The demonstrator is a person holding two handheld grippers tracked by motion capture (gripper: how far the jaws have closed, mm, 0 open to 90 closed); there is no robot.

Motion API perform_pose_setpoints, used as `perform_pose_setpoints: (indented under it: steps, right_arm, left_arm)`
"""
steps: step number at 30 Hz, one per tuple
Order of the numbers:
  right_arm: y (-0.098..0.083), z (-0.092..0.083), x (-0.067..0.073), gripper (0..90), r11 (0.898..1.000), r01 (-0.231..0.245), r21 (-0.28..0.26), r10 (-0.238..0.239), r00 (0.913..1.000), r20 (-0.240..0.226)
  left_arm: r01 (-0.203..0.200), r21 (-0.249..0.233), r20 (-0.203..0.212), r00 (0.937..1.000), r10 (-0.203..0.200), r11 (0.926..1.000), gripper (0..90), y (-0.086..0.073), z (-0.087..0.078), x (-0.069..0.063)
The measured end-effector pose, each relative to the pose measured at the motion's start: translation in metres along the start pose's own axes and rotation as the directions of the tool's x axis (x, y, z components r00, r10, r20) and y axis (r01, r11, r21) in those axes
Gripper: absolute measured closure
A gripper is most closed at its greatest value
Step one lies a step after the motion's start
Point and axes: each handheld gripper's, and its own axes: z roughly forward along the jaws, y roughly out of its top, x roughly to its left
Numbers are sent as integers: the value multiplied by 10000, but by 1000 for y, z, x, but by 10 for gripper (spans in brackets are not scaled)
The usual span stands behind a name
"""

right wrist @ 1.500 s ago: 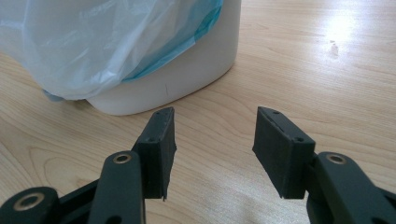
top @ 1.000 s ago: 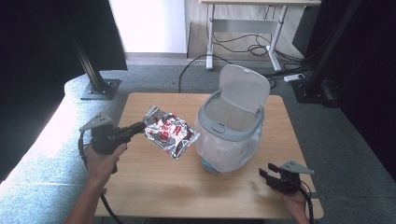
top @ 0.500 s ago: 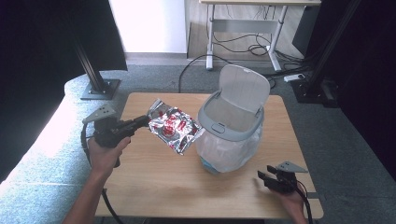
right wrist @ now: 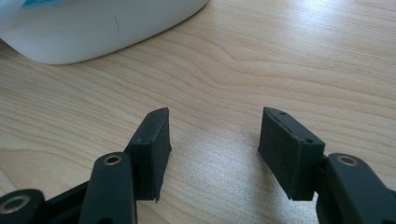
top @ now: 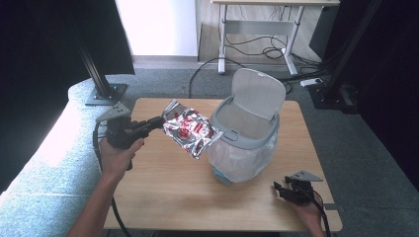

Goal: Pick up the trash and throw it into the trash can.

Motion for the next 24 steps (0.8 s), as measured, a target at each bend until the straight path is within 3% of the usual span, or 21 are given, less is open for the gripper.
perform_pose_setpoints:
  steps: [24]
  right_arm:
    - [1, 1, 3, 405, 9996, 237, 162, -241, 9993, 276]
  left_arm:
    - [-320, 343, 104, 9994, 317, 9989, 900, 23, 22, -10]
